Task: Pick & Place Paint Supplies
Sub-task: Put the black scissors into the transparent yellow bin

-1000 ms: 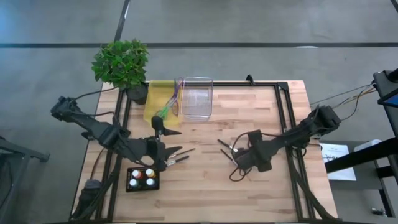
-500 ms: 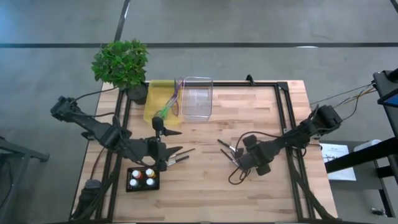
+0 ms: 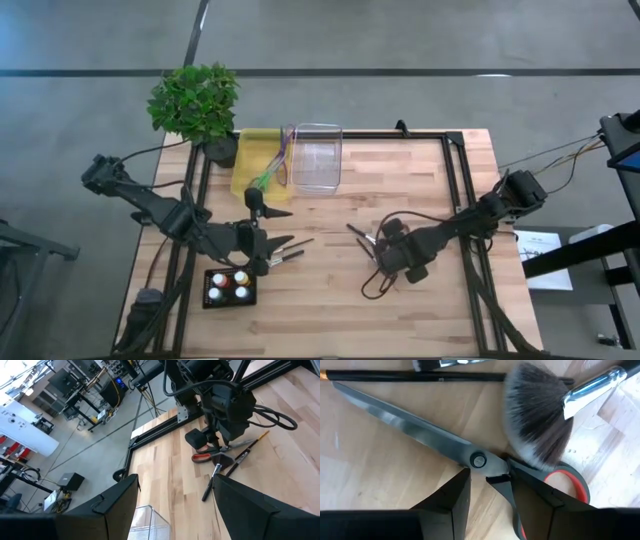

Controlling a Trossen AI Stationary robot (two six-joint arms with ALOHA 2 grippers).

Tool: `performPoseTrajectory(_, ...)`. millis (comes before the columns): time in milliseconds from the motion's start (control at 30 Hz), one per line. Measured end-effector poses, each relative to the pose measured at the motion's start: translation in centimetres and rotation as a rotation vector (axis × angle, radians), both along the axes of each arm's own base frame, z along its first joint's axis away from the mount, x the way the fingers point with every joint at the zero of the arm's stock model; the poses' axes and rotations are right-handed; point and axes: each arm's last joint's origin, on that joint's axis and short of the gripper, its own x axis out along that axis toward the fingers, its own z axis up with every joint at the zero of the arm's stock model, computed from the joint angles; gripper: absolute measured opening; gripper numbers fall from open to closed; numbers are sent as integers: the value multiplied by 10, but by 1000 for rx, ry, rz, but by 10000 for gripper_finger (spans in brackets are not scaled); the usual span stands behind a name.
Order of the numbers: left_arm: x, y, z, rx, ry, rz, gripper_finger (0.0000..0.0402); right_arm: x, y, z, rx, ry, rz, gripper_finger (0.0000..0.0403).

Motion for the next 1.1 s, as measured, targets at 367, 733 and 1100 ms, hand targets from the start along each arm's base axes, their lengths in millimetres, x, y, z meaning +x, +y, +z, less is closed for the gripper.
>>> performPoseTrajectory(367, 0, 0, 0, -8, -2, 2, 261, 3, 2, -3, 31, -61, 0, 137)
performPoseTrajectory(733, 0, 0, 0, -10, -2, 3, 261, -5, -1, 19, 28, -106, -44, 137)
performPoseTrajectory(1100, 0, 0, 0, -10, -2, 3, 261, -12, -18, 15, -59, -67, -62, 137)
